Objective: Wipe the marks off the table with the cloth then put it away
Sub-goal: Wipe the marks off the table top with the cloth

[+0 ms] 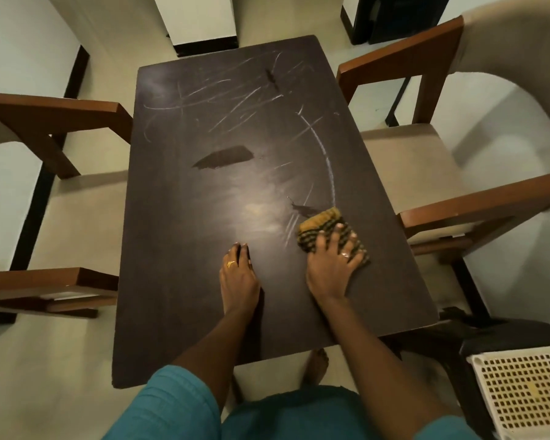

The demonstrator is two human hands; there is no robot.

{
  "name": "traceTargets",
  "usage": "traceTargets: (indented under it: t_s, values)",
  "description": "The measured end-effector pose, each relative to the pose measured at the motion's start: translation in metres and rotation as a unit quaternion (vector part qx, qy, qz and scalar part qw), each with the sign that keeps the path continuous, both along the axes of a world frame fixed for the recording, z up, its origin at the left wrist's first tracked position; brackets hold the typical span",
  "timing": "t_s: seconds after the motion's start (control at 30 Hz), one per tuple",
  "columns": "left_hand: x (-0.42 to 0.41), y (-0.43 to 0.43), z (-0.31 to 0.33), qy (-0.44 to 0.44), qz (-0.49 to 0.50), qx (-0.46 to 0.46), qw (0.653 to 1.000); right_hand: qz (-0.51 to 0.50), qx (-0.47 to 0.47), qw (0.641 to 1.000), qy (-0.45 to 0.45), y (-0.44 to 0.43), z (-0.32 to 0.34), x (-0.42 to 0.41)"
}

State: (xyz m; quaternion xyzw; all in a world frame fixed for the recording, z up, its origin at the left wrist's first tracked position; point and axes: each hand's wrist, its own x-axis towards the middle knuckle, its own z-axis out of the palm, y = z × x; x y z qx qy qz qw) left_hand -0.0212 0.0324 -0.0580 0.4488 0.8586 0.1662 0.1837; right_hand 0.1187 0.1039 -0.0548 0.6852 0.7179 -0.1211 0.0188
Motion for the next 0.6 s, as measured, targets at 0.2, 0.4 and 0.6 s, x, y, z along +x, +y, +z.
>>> traceTargets:
  t_s: [0.2,0.4,0.6]
  values:
    - [-0.004,-0.008,0.005,-0.067,0.074,0.045,0.994,0.216,-0.052,0.975,0.021,-0.043,0.005,-0.065]
    - [-0.017,-0.011,0.005,-0.053,0.093,0.044,0.993,0.253,-0.038,0.967,0.001,-0.025,-0.003,-0.057]
    - [-0.019,0.009,0.008,-0.031,0.081,0.021,0.996,0.138,0.003,0.99,0.009,0.044,-0.002,-0.018]
